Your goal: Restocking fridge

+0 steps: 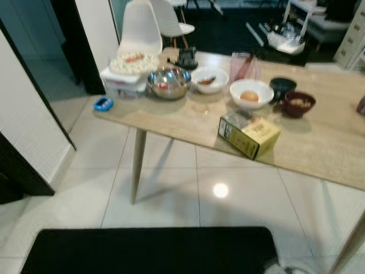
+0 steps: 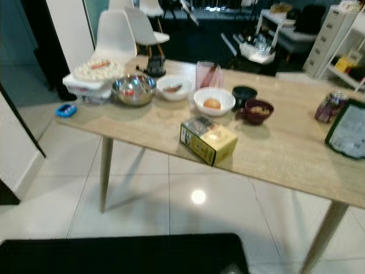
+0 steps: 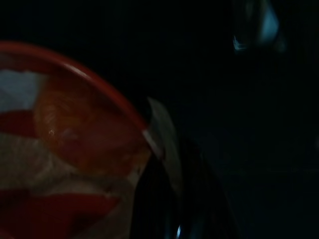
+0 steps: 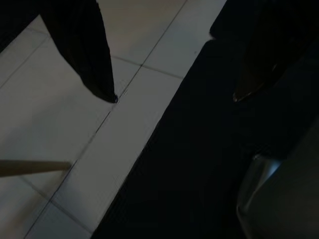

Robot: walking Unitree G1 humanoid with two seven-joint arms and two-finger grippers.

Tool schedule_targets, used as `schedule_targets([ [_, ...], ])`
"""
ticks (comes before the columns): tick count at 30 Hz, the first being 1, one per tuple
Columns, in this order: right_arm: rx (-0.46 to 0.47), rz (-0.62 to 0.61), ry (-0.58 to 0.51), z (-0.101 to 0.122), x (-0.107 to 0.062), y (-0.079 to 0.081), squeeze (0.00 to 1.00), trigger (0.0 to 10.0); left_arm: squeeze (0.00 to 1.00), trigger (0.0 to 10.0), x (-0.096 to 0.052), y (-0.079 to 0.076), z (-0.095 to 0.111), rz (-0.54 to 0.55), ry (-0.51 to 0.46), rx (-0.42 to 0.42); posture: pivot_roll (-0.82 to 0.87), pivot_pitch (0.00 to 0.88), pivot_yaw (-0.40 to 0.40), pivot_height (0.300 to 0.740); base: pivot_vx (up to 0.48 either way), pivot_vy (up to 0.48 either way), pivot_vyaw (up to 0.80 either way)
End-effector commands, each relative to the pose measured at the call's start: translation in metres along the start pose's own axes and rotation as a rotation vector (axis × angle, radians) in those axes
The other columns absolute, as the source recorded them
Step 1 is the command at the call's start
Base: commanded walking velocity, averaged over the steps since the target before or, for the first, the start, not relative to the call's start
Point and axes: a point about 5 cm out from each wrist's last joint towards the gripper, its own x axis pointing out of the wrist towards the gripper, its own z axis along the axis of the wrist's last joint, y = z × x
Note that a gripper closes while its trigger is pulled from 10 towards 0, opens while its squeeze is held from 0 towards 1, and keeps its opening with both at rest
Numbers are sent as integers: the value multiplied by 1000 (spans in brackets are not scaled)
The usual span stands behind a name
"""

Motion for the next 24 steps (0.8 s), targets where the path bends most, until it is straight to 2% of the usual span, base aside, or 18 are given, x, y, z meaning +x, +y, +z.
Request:
schedule_targets([
  [1,15,6,14,-5,0,3,0,10000,0,10000,0,3,-1,11,6,11,-16,0,-10,740,-356,0,0],
  [14,9,4,20,-7,0,4,0,10000,0,10000,0,1,-2,6,6,11,-11,0,-12,740,-353,0,0],
  [18,26,12,25,-8,0,4,0,10000,0,10000,0,2,-1,11,-5,-17,-11,0,-12,740,-68,0,0],
  [24,43,7,36,-11,0,3,0,10000,0,10000,0,2,1,8,-8,-12,-14,0,-10,740,0,0,-768],
])
